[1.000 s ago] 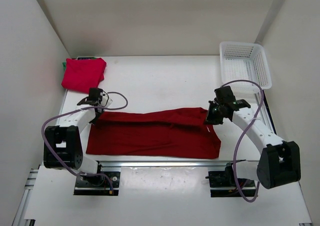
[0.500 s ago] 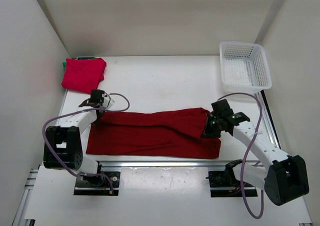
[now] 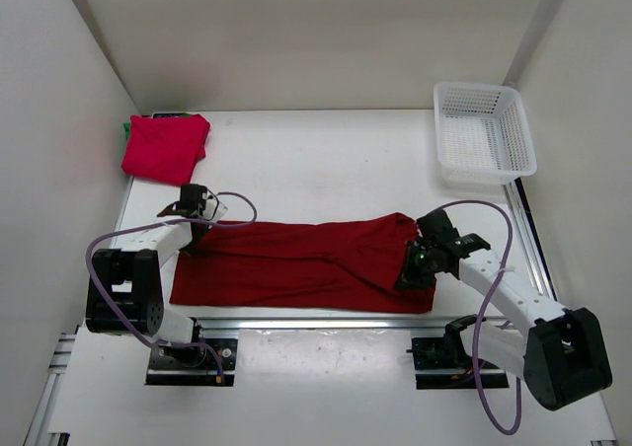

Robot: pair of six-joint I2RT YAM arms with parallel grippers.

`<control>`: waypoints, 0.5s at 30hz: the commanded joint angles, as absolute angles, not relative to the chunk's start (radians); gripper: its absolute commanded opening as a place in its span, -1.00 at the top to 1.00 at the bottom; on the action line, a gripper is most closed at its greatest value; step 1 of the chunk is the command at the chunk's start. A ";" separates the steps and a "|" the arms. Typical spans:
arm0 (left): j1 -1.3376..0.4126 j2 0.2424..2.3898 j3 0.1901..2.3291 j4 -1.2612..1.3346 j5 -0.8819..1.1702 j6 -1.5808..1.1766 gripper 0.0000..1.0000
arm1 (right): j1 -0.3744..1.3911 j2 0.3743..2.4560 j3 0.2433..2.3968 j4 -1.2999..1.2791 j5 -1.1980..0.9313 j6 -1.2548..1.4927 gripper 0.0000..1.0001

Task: Fold and stack the t-shirts
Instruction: Fold the other side of the tshirt into a rectangle

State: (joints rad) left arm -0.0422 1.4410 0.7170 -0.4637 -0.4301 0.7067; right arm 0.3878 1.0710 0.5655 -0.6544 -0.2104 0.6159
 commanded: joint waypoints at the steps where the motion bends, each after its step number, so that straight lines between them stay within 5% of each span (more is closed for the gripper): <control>1: -0.037 1.393 0.709 -0.451 -0.433 0.712 0.96 | 0.400 1.054 0.557 -0.638 -0.244 0.623 0.75; 6: -0.031 1.378 0.687 -0.472 -0.428 0.715 0.52 | 0.377 1.022 0.568 -0.705 -0.235 0.594 0.17; 9: -0.023 1.335 0.680 -0.501 -0.433 0.715 0.01 | 0.342 0.982 0.586 -0.735 -0.221 0.575 0.13; 15: 0.041 1.286 0.716 -0.554 -0.463 0.739 -0.20 | 0.253 0.963 0.632 -0.730 -0.236 0.560 0.17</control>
State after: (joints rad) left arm 0.0044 1.3193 0.6880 -0.5270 -0.4320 0.7223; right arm 0.2710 0.9577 0.5755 -0.7124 -0.2310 0.5858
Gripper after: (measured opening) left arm 0.594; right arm 0.417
